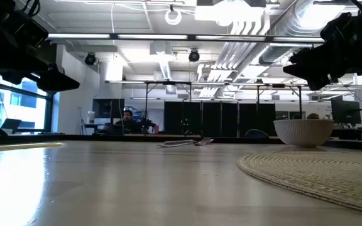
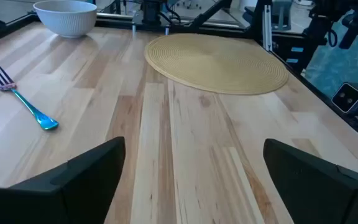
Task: Pick & Place Utensil
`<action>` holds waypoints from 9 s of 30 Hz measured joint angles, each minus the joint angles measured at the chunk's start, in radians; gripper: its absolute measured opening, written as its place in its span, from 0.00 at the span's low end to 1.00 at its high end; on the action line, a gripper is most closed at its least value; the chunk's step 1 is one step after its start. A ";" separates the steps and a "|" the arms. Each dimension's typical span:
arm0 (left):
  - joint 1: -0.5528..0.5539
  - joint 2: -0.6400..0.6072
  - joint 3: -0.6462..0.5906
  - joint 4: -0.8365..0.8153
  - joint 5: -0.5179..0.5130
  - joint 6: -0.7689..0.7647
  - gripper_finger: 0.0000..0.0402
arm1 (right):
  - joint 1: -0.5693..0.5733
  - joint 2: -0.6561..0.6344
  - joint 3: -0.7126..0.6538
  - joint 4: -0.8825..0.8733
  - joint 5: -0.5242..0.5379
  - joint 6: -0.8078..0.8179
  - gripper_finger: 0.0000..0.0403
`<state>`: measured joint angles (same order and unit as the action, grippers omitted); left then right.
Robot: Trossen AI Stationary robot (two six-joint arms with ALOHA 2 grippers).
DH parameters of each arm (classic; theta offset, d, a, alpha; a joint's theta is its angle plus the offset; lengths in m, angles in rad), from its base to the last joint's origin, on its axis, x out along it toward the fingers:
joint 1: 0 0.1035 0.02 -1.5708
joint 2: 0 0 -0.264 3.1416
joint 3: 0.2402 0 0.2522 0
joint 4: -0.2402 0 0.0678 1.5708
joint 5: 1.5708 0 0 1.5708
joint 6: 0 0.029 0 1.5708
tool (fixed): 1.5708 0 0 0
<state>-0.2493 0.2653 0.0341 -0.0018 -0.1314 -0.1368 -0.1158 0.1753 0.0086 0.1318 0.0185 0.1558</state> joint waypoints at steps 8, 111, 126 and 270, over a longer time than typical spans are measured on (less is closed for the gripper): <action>0.000 0.000 0.000 0.000 0.000 0.000 0.94 | 0.000 0.000 0.000 0.000 0.000 0.000 0.49; 0.000 0.000 0.000 0.000 0.000 0.000 0.94 | -0.001 0.493 0.478 -0.523 0.388 0.261 0.49; 0.000 0.000 0.000 0.000 0.000 0.000 0.94 | -0.212 0.907 0.813 -0.932 0.395 0.428 0.49; 0.000 0.000 0.000 0.000 0.000 0.000 0.94 | 0.914 1.835 1.545 -1.409 0.124 1.302 0.05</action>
<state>-0.2493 0.2653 0.0339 -0.0019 -0.1311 -0.1368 0.7986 2.0102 1.5539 -1.2776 0.1424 1.4577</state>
